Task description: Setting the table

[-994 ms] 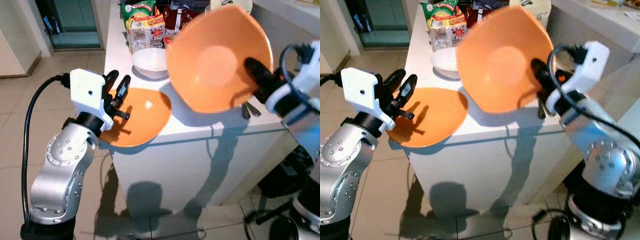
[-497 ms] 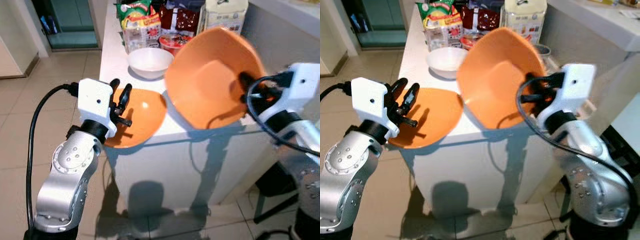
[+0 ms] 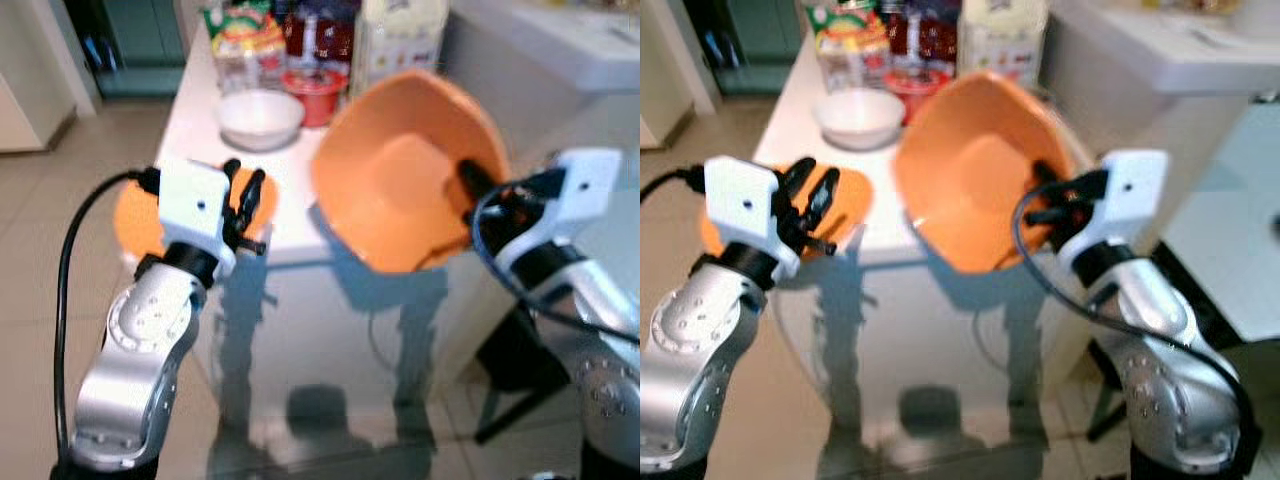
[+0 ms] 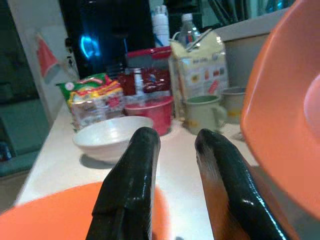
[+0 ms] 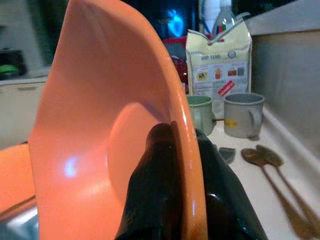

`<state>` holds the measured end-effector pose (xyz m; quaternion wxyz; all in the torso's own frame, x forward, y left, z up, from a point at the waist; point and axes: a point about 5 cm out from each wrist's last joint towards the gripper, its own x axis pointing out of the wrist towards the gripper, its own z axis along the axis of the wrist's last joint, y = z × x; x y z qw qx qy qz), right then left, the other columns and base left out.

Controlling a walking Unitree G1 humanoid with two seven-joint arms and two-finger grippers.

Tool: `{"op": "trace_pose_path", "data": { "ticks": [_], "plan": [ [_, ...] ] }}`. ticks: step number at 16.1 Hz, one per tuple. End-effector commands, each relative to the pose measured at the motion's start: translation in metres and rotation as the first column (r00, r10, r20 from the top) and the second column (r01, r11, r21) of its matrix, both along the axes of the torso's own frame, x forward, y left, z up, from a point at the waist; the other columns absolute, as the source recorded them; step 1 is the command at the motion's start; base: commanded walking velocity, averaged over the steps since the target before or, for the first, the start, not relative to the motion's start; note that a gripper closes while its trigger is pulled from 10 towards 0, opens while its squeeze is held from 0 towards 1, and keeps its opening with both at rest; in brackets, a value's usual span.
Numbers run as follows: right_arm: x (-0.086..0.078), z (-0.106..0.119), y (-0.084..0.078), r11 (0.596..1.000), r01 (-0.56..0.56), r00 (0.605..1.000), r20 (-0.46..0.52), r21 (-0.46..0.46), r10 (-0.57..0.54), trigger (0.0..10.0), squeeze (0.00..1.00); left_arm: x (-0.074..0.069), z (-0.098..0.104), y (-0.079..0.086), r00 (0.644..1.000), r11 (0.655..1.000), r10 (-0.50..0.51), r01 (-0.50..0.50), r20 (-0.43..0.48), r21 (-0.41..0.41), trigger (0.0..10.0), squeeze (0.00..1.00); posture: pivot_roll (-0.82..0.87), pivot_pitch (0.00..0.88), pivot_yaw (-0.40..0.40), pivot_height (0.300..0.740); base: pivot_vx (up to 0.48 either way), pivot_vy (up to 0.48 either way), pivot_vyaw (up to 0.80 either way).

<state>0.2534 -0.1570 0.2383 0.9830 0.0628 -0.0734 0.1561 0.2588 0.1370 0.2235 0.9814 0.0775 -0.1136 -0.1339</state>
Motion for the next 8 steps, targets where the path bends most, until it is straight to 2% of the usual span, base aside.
{"op": "trace_pose_path", "data": {
  "ticks": [1, 2, 4, 6, 8],
  "plan": [
    [-0.004, 0.003, -0.007, 1.000, 0.025, 0.999, 0.037, -0.015, -0.025, 10.0, 0.00, 0.000, -0.004, -0.004, 1.000, 1.000, 0.000, 0.000, -0.019, -0.015, 10.0, 0.00, 0.01, 0.000, 0.011, 0.740, 0.000, -0.469, 0.00],
    [-0.003, 0.000, -0.009, 0.999, 0.045, 0.999, 0.030, -0.028, -0.044, 10.0, 0.00, 0.001, -0.006, -0.003, 1.000, 1.000, 0.012, -0.013, -0.022, -0.016, 10.0, 0.00, 0.01, 0.000, 0.010, 0.740, 0.000, -0.469, 0.00],
    [0.004, -0.012, -0.026, 0.975, 0.212, 0.977, 0.003, -0.067, -0.212, 10.0, 0.00, 0.007, -0.019, -0.001, 0.995, 0.996, 0.091, -0.091, -0.041, 0.001, 10.0, 0.00, 0.01, 0.000, 0.008, 0.740, 0.000, -0.469, 0.00],
    [0.005, -0.016, -0.031, 0.961, 0.262, 0.965, -0.001, -0.085, -0.263, 10.0, 0.00, 0.011, -0.026, -0.005, 0.994, 0.995, 0.097, -0.095, -0.048, 0.039, 10.0, 0.00, 0.00, 0.000, 0.010, 0.740, 0.000, -0.469, 0.00],
    [0.005, -0.024, -0.037, 0.947, 0.304, 0.951, -0.025, -0.101, -0.308, 10.0, 0.00, 0.014, -0.028, -0.009, 0.995, 0.995, 0.088, -0.086, -0.055, 0.042, 10.0, 0.00, 0.00, 0.000, 0.013, 0.740, 0.000, -0.469, 0.00]
  ]
}}
